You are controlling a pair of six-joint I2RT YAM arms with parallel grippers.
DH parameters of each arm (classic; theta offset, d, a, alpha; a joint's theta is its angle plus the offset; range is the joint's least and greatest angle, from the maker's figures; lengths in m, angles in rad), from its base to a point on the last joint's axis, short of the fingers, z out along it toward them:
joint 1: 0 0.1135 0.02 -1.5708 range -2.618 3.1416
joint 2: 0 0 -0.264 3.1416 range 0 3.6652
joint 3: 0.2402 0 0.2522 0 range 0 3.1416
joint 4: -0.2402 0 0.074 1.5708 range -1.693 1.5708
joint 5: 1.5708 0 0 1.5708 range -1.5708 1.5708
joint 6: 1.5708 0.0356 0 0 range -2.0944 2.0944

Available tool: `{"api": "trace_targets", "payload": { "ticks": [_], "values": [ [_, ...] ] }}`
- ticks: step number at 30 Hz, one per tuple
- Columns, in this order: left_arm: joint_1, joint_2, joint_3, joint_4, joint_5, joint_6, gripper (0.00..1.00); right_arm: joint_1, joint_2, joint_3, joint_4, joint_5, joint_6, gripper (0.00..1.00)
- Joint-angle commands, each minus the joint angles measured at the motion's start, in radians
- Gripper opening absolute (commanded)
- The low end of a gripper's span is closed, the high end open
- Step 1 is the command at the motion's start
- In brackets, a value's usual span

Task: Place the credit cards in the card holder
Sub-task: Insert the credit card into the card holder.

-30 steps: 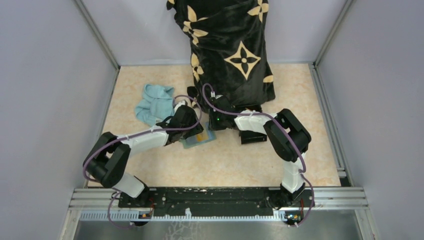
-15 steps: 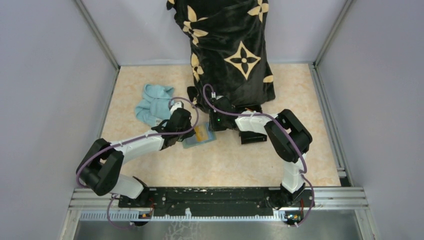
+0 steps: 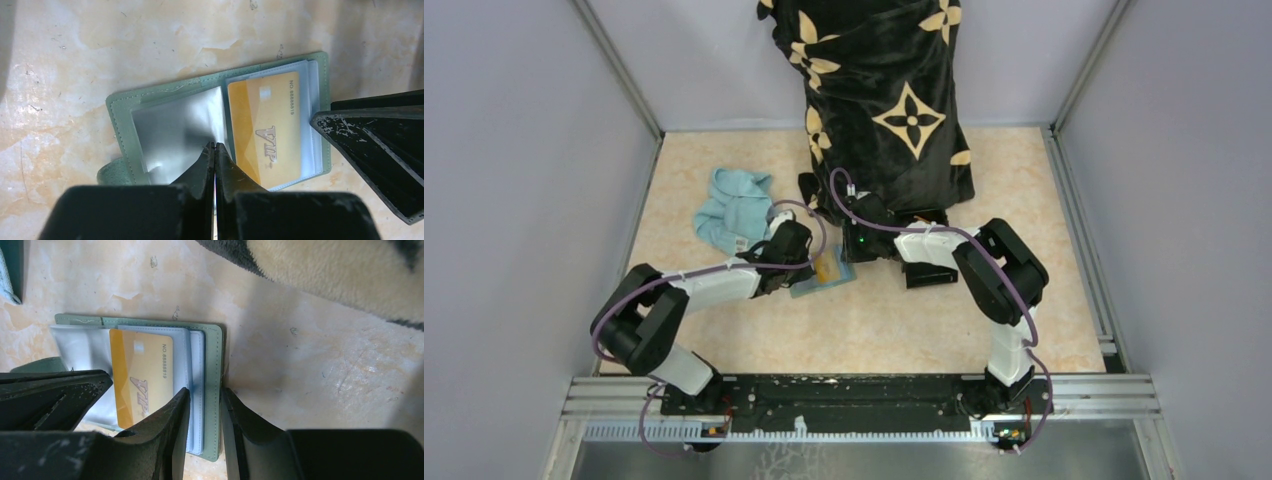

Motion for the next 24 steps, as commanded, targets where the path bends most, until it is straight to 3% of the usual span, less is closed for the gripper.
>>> {"api": "trace_targets", "payload": {
  "ticks": [1, 24],
  "values": [
    [-0.003, 0.03, 0.002, 0.015, 0.017, 0.014, 0.0, 0.011, -0.028, -0.015, -0.01, -0.004, -0.001, 0.3],
    [-0.056, 0.119, 0.047, 0.085, 0.083, -0.019, 0.0, 0.012, -0.056, -0.021, -0.028, 0.018, -0.012, 0.3]
  ]
}}
